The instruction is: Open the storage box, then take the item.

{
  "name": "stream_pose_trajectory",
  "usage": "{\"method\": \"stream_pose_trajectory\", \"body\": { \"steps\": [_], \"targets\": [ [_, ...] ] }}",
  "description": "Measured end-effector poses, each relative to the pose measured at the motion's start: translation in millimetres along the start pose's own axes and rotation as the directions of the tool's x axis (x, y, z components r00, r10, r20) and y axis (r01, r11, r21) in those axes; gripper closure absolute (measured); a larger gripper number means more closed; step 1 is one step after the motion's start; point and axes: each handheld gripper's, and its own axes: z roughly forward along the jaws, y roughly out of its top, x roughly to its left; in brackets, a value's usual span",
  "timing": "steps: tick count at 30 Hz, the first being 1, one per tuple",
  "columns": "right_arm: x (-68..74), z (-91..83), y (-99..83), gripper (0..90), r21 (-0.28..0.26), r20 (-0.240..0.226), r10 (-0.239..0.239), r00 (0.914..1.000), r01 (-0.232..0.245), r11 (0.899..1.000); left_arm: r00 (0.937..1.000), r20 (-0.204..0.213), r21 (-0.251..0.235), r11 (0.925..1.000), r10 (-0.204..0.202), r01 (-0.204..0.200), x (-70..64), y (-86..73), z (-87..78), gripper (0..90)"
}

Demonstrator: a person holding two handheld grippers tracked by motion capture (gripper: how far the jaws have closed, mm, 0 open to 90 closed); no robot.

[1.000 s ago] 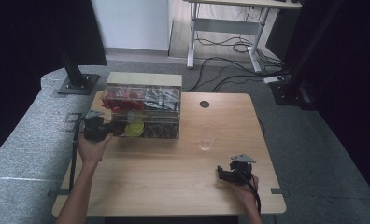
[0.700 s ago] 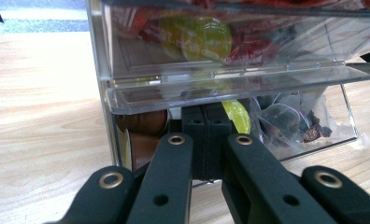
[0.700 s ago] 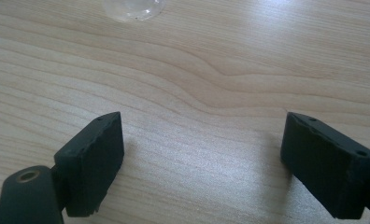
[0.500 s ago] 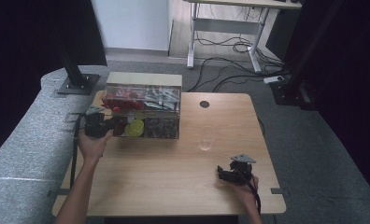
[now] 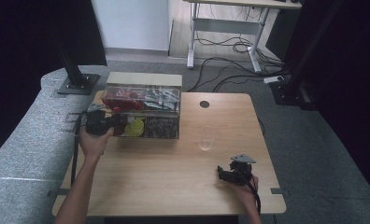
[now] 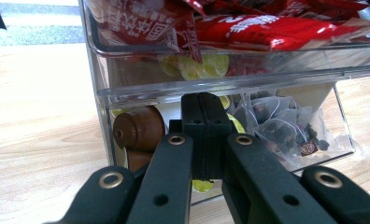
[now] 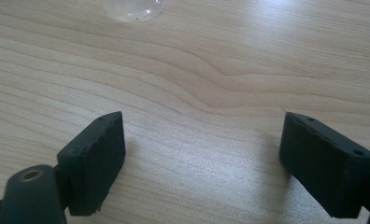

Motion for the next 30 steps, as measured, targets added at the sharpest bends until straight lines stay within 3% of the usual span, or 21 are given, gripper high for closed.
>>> {"method": "stream_pose_trajectory", "body": {
  "steps": [9, 15, 20, 30],
  "targets": [
    [2.3, -3.9, 1.5, 21.9, -0.009, -0.013, 0.010, 0.9999, -0.010, 1.000, 1.0000, 0.002, 0.008, 0.9999, 0.010, -0.010, -2.1, 0.5, 0.8, 90.0],
    [8.4, -18.0, 8.8, 25.4, -0.074, -0.041, 0.026, 0.9988, -0.029, 0.997, 0.9999, 0.004, 0.005, 0.9999, 0.014, -0.014, -3.0, 0.7, 0.7, 90.0],
    [19.6, -32.9, 16.7, 27.4, -0.122, -0.069, 0.008, 0.9976, -0.016, 0.992, 0.9999, 0.008, 0.001, 0.9999, 0.014, -0.014, -2.7, 0.7, -0.4, 90.0],
    [42.9, -63.5, 36.6, 31.7, -0.229, -0.138, -0.028, 0.9900, -0.004, 0.973, 0.9998, 0.013, -0.002, 0.9998, 0.017, -0.017, -3.5, 0.6, 0.1, 90.0]
  ]
}}
